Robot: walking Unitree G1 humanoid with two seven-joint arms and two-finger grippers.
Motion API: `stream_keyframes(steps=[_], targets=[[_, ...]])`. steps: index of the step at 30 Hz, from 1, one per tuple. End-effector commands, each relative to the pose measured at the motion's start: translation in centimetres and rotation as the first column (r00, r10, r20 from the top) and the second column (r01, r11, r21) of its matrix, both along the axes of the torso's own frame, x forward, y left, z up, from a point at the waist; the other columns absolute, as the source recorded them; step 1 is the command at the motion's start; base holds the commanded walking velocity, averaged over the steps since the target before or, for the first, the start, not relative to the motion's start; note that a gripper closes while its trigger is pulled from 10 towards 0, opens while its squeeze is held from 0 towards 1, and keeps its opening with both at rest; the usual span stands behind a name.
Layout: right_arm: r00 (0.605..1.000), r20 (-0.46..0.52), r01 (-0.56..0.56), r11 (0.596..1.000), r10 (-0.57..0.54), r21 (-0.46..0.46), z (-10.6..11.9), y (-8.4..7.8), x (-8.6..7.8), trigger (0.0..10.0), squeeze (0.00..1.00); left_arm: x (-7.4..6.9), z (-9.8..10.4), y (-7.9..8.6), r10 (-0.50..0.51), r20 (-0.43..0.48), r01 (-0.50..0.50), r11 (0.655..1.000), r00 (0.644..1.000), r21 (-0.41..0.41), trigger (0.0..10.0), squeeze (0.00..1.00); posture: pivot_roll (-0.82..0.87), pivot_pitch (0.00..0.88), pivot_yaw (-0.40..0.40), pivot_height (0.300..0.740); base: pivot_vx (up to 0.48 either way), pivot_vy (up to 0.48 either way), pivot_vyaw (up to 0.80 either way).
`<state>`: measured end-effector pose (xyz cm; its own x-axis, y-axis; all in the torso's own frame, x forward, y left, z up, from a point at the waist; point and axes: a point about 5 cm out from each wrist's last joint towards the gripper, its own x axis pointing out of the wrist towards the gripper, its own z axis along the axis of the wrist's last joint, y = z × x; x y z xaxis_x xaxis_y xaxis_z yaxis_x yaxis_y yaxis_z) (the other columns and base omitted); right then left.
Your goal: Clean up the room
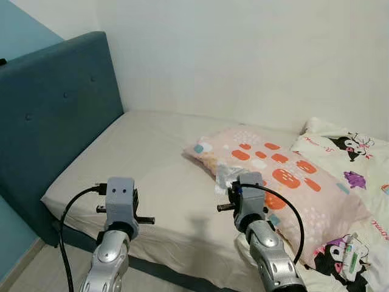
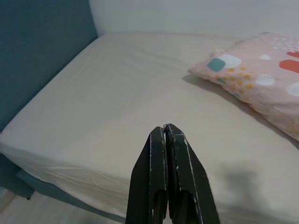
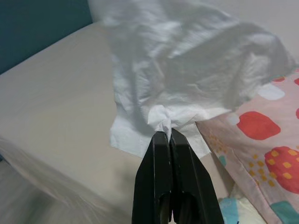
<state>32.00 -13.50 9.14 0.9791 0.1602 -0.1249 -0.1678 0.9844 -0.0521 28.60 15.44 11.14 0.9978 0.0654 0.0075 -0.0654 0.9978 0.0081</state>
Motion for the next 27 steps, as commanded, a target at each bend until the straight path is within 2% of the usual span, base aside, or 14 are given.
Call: stream_keyframes(steps=[1,12,15,19,27], targets=[[1.000,-0.015,-0.015,1.000,0.014,-0.016,-0.6,0.3,-0.3,10.0,0.00,-0.3,-0.4,0.7,0.022,-0.012,-0.022,1.000,1.000,0.023,10.0,0.00,-0.04,0.100,-0.027,0.740,0.000,0.000,0.00],[1.000,-0.029,0.005,1.000,-0.004,0.021,-1.0,0.3,-0.5,10.0,0.00,-0.1,-0.4,0.8,0.030,0.002,-0.030,0.999,1.000,0.041,10.0,0.00,-0.04,0.132,-0.025,0.740,0.000,0.000,0.00],[0.999,-0.038,0.020,1.000,-0.020,0.013,-1.2,0.0,-0.5,10.0,0.00,-0.4,-0.6,1.1,0.053,-0.005,-0.052,0.998,0.999,0.032,10.0,0.00,-0.04,0.140,-0.042,0.740,0.000,0.000,-0.73],[0.999,-0.044,0.025,1.000,-0.024,0.012,-1.4,-0.2,-0.6,10.0,0.00,-0.7,-0.7,0.9,0.027,-0.009,-0.027,0.998,1.000,0.050,10.0,0.00,-0.03,0.136,-0.032,0.740,0.000,0.000,-0.80],[0.999,-0.025,0.048,0.999,-0.048,0.021,-1.2,-0.2,-0.4,10.0,0.00,-0.2,0.3,1.7,0.036,0.012,-0.037,0.997,0.999,0.064,10.0,0.00,-0.02,0.127,-0.017,0.740,0.000,0.000,-0.80]])
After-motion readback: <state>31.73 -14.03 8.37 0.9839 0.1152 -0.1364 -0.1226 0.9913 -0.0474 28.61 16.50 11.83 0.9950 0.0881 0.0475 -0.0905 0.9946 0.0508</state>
